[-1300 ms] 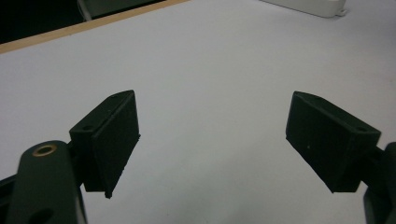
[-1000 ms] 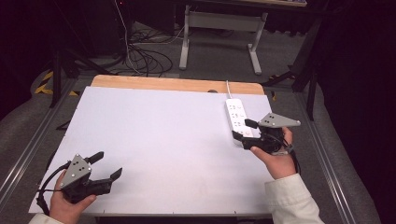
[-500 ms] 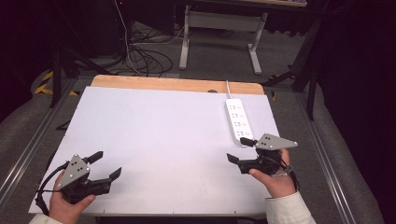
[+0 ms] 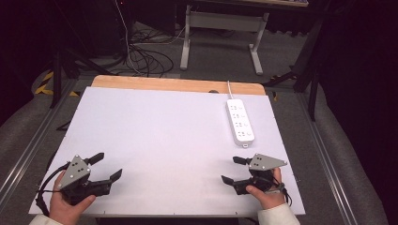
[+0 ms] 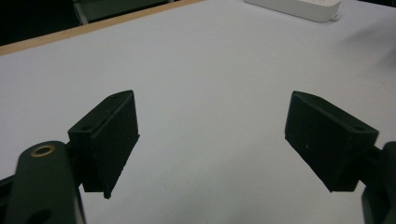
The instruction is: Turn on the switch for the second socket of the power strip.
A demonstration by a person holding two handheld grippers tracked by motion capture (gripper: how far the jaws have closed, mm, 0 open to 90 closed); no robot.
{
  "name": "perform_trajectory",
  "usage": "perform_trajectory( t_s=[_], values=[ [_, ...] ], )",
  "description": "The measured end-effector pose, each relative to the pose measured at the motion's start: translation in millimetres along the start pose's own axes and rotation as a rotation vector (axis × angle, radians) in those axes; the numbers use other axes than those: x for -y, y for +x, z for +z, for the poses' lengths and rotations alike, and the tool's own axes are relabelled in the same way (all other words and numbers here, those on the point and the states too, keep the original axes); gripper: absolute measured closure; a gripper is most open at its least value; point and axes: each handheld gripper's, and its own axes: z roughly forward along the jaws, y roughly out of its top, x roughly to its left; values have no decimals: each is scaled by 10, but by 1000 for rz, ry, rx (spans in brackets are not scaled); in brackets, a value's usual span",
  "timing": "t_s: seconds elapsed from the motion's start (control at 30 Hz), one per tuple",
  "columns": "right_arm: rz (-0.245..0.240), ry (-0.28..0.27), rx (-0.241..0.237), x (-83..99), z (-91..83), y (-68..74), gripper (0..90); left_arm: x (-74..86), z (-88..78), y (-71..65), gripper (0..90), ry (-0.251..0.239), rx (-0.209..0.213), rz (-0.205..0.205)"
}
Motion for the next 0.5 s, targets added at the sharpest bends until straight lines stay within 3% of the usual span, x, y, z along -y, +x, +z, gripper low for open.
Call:
perform_trajectory(
  t_s=[0.1, 0.2, 0.33, 0.5],
  values=[
    [-9, 6, 12, 98, 28, 47, 180, 17, 14, 3, 175, 5, 4, -3],
    [-6, 46, 2, 182, 59, 60, 160, 29, 19, -7, 176, -11, -6, 4],
    [20, 69, -4, 201, 74, 39, 141, 45, 31, 3, 176, -9, -5, 13],
    [68, 58, -2, 212, 46, -4, 120, 63, 42, 38, 174, -7, 5, -12]
  ],
)
